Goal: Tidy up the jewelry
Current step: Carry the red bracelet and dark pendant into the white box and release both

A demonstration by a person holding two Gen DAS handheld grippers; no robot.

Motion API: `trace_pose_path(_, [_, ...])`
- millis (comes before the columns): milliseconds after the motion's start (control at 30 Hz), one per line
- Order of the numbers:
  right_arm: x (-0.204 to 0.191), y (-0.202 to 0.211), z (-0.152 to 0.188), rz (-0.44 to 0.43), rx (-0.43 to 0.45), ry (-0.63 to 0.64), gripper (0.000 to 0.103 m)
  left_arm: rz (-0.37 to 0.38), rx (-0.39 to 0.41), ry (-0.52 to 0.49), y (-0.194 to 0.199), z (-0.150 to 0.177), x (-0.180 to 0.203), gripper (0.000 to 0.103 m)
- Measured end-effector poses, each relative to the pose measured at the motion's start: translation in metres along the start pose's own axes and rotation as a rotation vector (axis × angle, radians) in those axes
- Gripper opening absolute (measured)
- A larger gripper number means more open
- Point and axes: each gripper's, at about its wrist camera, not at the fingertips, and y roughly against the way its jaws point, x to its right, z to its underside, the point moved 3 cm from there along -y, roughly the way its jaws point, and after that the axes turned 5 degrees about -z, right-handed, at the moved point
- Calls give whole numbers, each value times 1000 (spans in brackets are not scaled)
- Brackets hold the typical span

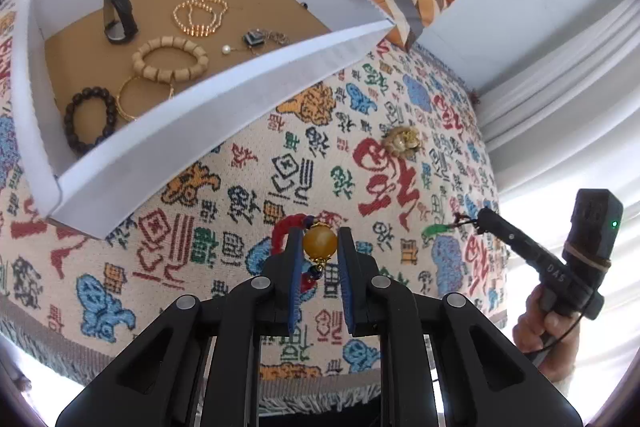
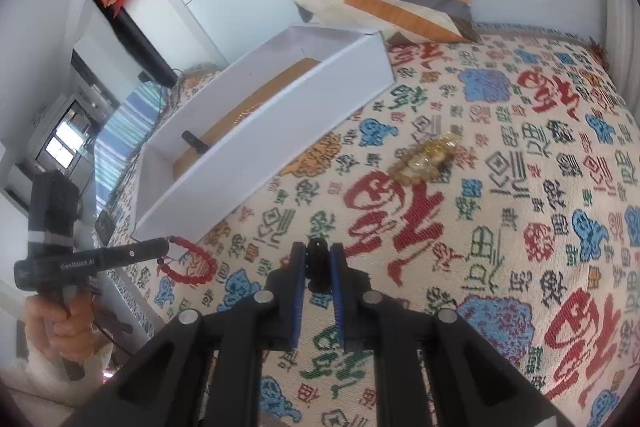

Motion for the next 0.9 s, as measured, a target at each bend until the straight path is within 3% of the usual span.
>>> trace_pose_path(300, [-46,-5,-25,-50,1,111,12,16,71,16,58,-29,-8,15])
trace_pose_path(567, [-97,-16,-81,-99,44,231,12,-77,200,58,106,-86,-42,15])
trace_pose_path(700, [-126,-34,-114,-117,59,292,12,-140,228,92,105,-114,-69,15])
trace_pose_path(900, [-155,-89,-145,-151,-12,315,12,-229,189,145,73,-145,-111,15])
